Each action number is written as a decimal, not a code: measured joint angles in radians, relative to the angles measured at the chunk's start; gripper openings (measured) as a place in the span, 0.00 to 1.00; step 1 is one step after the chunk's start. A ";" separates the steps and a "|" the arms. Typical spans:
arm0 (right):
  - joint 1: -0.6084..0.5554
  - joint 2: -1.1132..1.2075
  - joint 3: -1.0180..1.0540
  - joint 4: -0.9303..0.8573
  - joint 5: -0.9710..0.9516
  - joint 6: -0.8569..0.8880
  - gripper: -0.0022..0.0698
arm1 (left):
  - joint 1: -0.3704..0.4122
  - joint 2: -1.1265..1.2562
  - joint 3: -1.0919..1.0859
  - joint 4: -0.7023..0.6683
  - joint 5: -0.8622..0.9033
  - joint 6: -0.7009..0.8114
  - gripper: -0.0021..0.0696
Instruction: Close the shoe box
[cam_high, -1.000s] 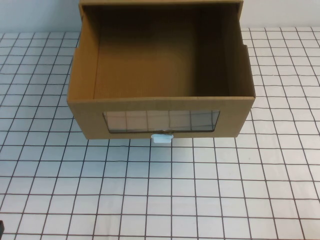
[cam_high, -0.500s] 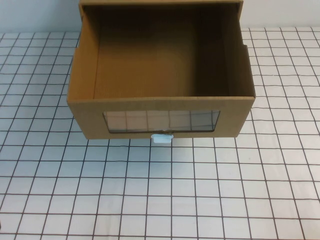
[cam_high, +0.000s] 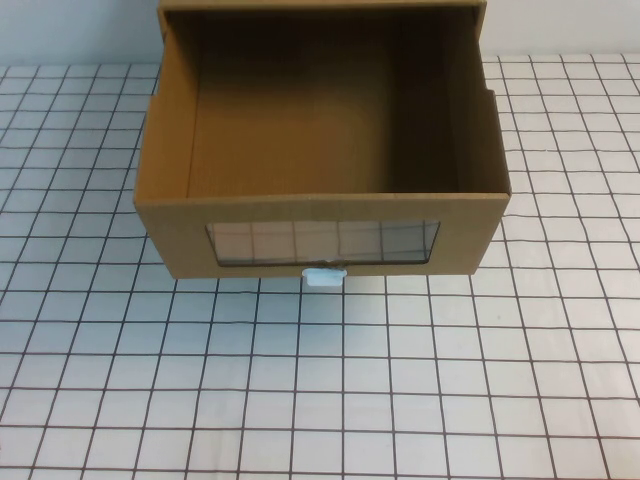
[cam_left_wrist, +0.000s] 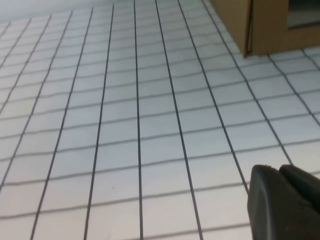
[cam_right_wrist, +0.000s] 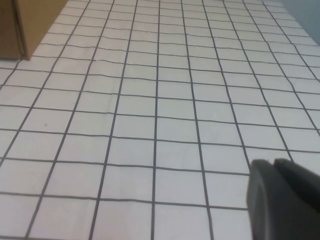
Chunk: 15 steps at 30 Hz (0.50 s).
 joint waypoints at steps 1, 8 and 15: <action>0.000 0.000 0.000 0.000 -0.007 0.000 0.01 | 0.000 0.000 0.000 0.000 -0.015 0.000 0.02; 0.000 0.000 0.000 0.000 -0.229 0.000 0.01 | 0.000 0.000 0.000 0.000 -0.204 0.000 0.02; 0.000 0.000 0.000 0.000 -0.648 0.000 0.01 | 0.000 0.000 0.000 0.000 -0.556 -0.035 0.02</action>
